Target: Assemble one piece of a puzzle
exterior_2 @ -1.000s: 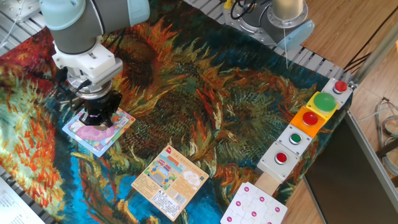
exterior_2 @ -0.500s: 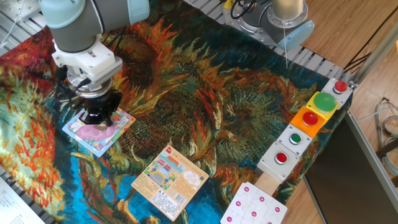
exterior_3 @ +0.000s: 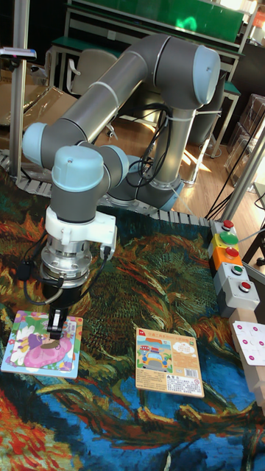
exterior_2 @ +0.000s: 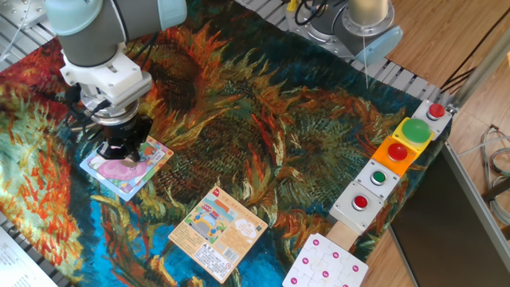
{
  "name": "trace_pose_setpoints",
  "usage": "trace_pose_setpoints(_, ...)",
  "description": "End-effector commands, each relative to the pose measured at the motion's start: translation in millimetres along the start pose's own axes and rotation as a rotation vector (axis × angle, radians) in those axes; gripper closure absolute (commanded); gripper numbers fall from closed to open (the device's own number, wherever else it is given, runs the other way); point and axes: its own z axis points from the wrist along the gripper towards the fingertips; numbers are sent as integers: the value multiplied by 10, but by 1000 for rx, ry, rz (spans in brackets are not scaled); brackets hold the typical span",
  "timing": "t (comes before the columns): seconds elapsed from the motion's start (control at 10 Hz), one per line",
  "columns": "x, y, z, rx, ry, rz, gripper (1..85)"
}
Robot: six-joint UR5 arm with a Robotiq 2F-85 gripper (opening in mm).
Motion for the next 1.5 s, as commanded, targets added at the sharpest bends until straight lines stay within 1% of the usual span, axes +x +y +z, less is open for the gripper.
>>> trace_pose_setpoints(0.0, 37, -25, 6, 9, -5, 3, 843)
trace_pose_setpoints(0.2, 82, 6, 19, 10, 1, 0, 843)
trace_pose_setpoints(0.7, 69, 104, 46, 4, -16, 12, 843)
trace_pose_setpoints(1.4, 43, 160, 27, -5, -30, 22, 843)
